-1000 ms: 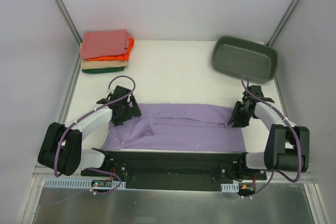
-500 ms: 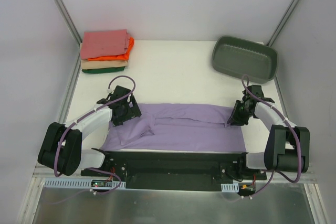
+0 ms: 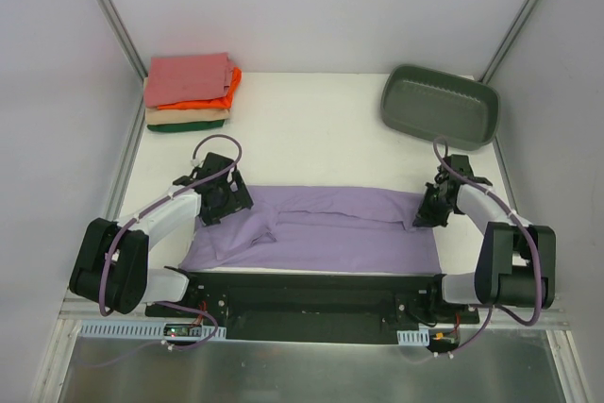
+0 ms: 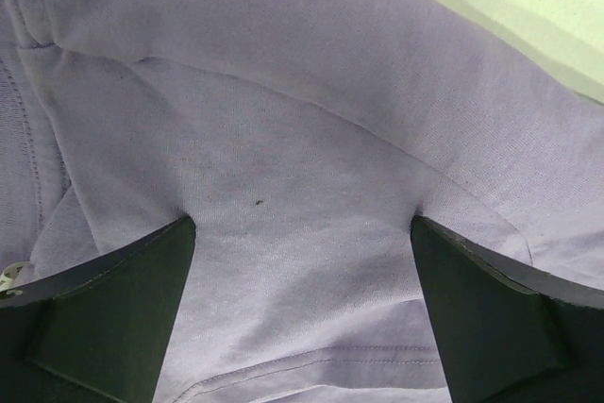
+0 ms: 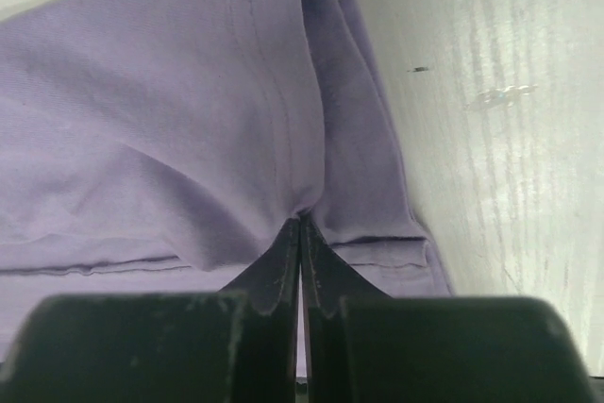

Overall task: Fold and stack the t-shirts
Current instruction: Fold the other side of the tshirt into a rectangle, then rotate the tshirt 90 degrees

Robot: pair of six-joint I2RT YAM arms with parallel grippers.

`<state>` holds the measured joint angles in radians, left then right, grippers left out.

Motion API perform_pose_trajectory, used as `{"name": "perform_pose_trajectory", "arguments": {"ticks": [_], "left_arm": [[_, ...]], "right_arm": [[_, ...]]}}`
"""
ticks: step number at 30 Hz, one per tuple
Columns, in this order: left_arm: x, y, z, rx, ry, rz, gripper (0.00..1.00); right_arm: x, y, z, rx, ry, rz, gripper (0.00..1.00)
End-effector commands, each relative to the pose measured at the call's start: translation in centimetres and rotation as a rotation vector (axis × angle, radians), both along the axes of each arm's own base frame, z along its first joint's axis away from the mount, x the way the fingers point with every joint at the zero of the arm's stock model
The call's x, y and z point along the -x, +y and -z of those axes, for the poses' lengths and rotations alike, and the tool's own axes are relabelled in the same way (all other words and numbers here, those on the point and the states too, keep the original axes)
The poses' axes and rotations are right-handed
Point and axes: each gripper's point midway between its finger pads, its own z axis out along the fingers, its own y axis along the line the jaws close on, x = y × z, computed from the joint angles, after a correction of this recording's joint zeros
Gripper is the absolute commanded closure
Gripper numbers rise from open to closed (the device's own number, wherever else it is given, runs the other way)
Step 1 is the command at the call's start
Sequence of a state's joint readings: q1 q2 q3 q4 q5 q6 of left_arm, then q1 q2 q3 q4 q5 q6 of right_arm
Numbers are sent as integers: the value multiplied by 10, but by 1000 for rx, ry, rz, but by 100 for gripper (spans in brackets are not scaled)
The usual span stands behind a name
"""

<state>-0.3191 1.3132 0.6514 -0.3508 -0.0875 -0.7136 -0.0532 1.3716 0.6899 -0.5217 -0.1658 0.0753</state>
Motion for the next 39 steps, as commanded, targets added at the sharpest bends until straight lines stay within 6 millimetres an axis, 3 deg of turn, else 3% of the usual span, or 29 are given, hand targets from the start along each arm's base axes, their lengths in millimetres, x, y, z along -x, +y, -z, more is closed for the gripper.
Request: {"name": "perform_pose_trajectory", "arguments": {"ticks": [1, 5, 16, 20, 23, 25, 26, 27, 30, 33, 36, 39], "left_arm": [[16, 16, 18, -61, 78, -7, 1], [16, 16, 18, -59, 79, -6, 1], [18, 17, 19, -54, 79, -7, 1], [18, 13, 17, -30, 79, 9, 1], [18, 9, 12, -9, 65, 23, 1], [16, 6, 7, 9, 45, 33, 1], [14, 3, 2, 24, 28, 38, 1], [13, 2, -2, 37, 18, 42, 1], [9, -10, -18, 101, -26, 70, 1], [6, -23, -40, 177, -89, 103, 1], [2, -26, -55, 202, -139, 103, 1], [-2, -27, -57, 209, -145, 91, 1]], "right_arm": [[-10, -14, -20, 92, -87, -11, 99], [-12, -25, -29, 154, -101, -14, 99], [-10, -48, -21, 282, -33, 13, 99], [-17, -42, -15, 246, -36, 6, 82], [-22, -42, -23, 253, -60, 11, 53], [-26, -43, -34, 261, -94, 16, 45], [-29, -41, -42, 254, -121, 13, 36], [-33, -35, -50, 234, -159, -5, 2], [-37, -7, -71, 116, -251, -81, 4], [-36, 33, -84, 1, -326, -202, 4], [-30, 67, -83, -58, -341, -300, 4], [-26, 92, -72, -82, -315, -359, 4]]}}
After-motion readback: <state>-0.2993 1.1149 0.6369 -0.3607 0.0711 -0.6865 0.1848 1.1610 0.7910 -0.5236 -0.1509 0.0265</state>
